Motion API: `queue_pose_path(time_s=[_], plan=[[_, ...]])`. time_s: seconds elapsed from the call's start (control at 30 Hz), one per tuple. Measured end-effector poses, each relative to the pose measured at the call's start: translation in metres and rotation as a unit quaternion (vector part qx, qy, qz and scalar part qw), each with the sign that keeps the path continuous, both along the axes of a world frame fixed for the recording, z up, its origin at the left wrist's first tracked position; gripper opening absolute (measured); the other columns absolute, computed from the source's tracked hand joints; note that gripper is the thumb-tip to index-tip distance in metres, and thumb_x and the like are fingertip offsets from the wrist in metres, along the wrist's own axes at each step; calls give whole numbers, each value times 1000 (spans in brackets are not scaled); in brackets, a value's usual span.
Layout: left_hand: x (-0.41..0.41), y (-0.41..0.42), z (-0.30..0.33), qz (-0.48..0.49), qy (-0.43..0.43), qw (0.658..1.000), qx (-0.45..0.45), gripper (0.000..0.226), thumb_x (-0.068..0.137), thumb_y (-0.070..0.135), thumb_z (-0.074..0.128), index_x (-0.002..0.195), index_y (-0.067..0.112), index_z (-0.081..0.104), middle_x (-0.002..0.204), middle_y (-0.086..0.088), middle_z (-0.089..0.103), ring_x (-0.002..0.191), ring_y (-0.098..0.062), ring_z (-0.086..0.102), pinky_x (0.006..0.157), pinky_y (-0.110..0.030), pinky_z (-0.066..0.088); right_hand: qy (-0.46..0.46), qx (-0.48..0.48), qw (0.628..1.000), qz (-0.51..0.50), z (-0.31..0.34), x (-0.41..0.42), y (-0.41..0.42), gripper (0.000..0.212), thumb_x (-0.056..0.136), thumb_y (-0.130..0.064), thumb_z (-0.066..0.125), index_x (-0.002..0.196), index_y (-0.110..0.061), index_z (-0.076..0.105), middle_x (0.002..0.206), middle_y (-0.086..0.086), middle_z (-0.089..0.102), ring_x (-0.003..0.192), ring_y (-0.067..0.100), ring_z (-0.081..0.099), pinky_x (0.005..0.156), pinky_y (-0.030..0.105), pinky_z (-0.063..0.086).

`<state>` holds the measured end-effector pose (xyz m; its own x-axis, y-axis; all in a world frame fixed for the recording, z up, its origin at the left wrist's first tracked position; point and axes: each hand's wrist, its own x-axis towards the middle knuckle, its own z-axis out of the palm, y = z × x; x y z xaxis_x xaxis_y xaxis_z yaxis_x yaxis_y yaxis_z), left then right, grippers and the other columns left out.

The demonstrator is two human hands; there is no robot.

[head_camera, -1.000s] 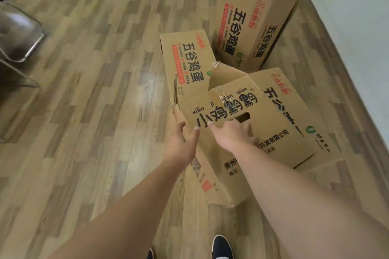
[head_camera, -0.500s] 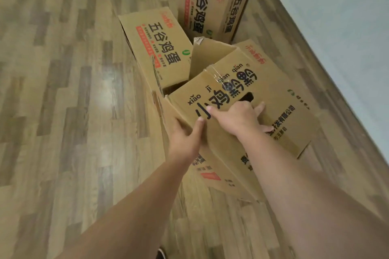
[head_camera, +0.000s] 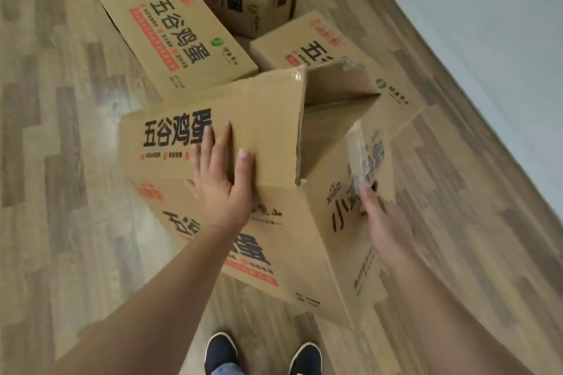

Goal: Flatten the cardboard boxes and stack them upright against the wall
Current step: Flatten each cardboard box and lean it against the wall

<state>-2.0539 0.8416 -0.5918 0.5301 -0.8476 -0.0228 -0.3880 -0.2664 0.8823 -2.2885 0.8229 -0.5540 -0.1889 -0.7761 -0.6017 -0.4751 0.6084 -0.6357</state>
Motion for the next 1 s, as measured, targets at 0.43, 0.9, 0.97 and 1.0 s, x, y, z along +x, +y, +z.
queue_pose_path(time_s=[0.43, 0.9, 0.97, 1.0], plan=[[-144, 68, -115, -323, -224, 878, 273, 79, 89, 87, 15, 159, 52, 24, 175, 12, 3, 161, -23, -12, 120, -73, -5, 54, 39, 984, -165, -101, -146, 42, 85, 92, -69, 65, 162, -29, 36, 157, 0, 50, 142, 32, 51, 105, 39, 42], [-165, 129, -204, -346, -258, 825, 365, 74, 95, 75, 38, 162, 48, 21, 175, 4, -9, 160, -35, -11, 120, -72, 1, 122, 86, 975, -164, -216, -150, 115, 74, 91, -31, 76, 155, -25, 40, 144, 9, 60, 128, 36, 59, 101, 43, 50], [-162, 134, -197, -274, -214, 879, 327, 72, 96, 66, 50, 160, 42, 31, 176, 2, 9, 161, -30, 3, 124, -67, 11, 176, 31, 976, -121, -198, -143, 98, 70, 92, -22, 72, 154, -15, 40, 153, 11, 47, 138, 39, 50, 107, 46, 44], [-158, 135, -193, -223, -193, 902, 315, 72, 95, 64, 53, 160, 39, 33, 175, 0, 14, 161, -30, 7, 124, -64, 14, 202, -11, 974, -104, -189, -137, 84, 63, 90, -20, 72, 147, -11, 46, 150, 13, 46, 137, 40, 49, 108, 48, 42]])
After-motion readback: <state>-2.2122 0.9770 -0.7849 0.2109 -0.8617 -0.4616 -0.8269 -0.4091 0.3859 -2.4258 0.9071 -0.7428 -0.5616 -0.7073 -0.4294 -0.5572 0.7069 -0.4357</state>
